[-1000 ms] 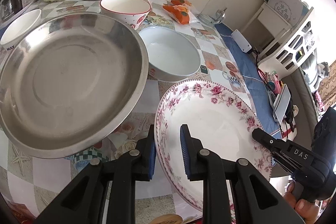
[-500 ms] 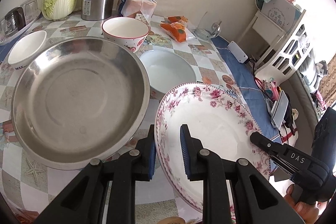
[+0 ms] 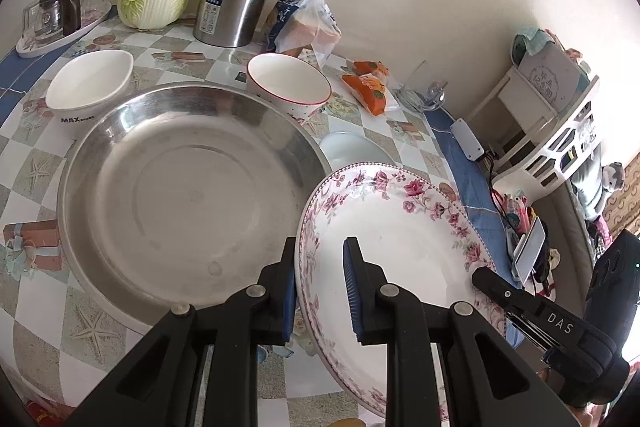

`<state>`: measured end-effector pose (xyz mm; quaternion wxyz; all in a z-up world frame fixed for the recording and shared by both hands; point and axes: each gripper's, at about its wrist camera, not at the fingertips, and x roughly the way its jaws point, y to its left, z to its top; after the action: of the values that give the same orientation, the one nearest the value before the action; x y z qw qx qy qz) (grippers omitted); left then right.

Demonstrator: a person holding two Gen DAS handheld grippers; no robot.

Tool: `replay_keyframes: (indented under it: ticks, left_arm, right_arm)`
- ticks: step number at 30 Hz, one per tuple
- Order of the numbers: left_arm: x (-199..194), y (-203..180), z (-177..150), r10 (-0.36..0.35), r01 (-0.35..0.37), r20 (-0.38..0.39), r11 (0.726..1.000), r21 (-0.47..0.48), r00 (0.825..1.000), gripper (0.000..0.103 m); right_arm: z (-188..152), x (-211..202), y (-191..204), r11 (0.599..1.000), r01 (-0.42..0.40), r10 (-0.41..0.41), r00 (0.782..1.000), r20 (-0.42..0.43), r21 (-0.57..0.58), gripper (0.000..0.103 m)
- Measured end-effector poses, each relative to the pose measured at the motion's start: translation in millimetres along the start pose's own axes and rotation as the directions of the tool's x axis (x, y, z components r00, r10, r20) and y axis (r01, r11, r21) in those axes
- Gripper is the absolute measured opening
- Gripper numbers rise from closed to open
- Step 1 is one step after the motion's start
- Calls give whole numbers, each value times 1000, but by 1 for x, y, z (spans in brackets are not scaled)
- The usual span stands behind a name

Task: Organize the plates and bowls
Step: 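Lift the pink-rose plate with both grippers toward the basin, then carry the held plate with both grippers over the steel basin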

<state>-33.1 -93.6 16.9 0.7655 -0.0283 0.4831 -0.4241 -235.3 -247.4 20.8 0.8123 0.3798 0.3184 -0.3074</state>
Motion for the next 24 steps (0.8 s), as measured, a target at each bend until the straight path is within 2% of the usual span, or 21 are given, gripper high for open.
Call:
replay_keyframes:
  ticks: [14,24]
  left_arm:
    - [-19,50,18,32,-23,68,991,-130,997,22]
    - [-27,87,23,76,-51,96,970,-238,993,22]
  right_arm:
    - [14,22,65,994,-28,25,999,-30,-102,7]
    - [22,47,107,985,-63,53,996,-66,-163,7]
